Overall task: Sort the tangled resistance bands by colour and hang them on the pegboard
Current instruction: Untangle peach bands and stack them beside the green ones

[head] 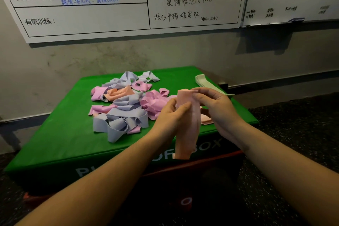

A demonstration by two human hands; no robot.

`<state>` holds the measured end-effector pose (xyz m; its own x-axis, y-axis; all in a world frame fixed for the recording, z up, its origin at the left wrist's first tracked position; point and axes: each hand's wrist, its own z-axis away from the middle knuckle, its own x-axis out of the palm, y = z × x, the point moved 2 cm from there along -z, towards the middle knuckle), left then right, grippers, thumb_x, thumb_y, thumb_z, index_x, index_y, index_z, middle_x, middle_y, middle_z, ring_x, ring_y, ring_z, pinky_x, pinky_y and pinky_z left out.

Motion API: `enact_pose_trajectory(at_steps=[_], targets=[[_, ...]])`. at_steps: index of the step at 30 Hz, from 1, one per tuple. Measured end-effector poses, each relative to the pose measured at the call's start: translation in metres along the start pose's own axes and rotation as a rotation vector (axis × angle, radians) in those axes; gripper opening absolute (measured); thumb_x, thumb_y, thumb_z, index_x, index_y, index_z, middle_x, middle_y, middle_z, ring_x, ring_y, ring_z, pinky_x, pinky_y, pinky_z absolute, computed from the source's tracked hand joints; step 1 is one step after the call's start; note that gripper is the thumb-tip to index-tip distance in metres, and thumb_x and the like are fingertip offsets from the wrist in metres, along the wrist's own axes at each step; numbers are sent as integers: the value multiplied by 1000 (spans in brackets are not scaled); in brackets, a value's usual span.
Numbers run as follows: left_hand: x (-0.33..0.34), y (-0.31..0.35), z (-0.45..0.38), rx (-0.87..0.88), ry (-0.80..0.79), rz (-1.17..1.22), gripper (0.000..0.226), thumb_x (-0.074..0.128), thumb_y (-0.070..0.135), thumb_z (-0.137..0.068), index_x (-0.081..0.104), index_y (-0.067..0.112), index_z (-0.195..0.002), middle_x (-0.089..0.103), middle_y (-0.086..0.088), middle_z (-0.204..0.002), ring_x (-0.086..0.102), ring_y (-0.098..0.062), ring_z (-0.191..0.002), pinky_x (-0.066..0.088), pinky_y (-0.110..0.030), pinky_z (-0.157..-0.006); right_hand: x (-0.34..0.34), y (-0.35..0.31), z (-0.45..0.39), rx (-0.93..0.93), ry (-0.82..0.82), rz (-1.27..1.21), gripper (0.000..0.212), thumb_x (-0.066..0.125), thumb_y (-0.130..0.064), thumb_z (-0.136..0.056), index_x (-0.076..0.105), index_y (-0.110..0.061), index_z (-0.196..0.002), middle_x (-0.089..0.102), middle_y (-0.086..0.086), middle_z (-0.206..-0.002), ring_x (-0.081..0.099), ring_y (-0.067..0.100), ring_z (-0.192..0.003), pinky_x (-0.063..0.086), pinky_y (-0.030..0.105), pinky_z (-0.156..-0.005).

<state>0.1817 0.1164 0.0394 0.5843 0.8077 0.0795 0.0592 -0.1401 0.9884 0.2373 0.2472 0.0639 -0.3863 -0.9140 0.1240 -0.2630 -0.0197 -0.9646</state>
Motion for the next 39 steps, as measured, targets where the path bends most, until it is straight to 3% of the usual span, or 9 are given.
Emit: enact_pose_trajectory(at_steps=[5,11,16,21,25,29,31,35,39], targets=[[10,0,-15,-44,52,-25,24,55,27,-100,60,16,-120,68,-10,-113,65,-22,-105,53,-35,-86,-12,17,-7,154,-27,-131,7,65,-21,-93,67,-21,-99,67,3,-88,58,17,-74,42,28,-61],[23,2,-46,-126,121,250,21,50,22,-103,57,11,-119,65,-21,-118,64,-33,-105,50,-53,-99,-29,45,-4,211,-104,-30,50,52,-51,-96,62,-7,-118,64,11,-95,61,22,-83,47,34,-72],[23,-1,-92,-158,246,304,32,55,26,-98,59,4,-122,65,-18,-105,63,-27,-98,51,-46,-91,-48,57,-4,164,-164,93,7,59,-23,-96,60,-19,-101,69,-9,-75,64,4,-70,50,24,-63],[26,3,-135,-166,387,372,23,64,22,-89,62,10,-109,69,-14,-101,68,-26,-90,55,-48,-94,-64,62,-13,118,-146,259,10,56,-4,-97,61,-12,-102,66,1,-81,59,2,-67,47,17,-63],[28,2,-165,-139,426,263,7,55,14,-96,58,16,-103,68,-6,-92,66,-19,-79,57,-37,-71,-82,72,-25,131,-68,353,11,53,-17,-101,59,-26,-105,54,28,-82,49,22,-72,39,32,-63],[28,-5,-191,-150,492,224,14,50,10,-100,55,12,-113,62,-4,-84,60,-14,-69,50,-27,-54,-99,89,-33,134,-54,333,31,56,-17,-97,49,-42,-114,60,17,-79,53,23,-68,40,37,-64],[26,-11,-204,-168,495,198,19,50,10,-99,56,9,-117,62,-4,-85,61,-14,-72,52,-27,-60,-108,96,-36,142,-45,331,35,60,-15,-94,51,-43,-114,60,4,-76,54,18,-66,43,35,-63],[19,-31,-234,-206,499,142,18,54,17,-99,56,13,-116,65,-5,-92,64,-19,-80,56,-35,-71,-120,101,-46,162,-21,332,9,71,-19,-90,71,-21,-98,66,11,-75,55,18,-61,43,25,-51],[13,-51,-264,-171,536,37,14,57,20,-95,50,24,-107,66,-5,-104,66,-23,-94,58,-40,-84,-131,106,-58,171,21,340,10,74,-18,-88,79,-17,-96,76,-1,-86,63,5,-70,51,19,-64]])
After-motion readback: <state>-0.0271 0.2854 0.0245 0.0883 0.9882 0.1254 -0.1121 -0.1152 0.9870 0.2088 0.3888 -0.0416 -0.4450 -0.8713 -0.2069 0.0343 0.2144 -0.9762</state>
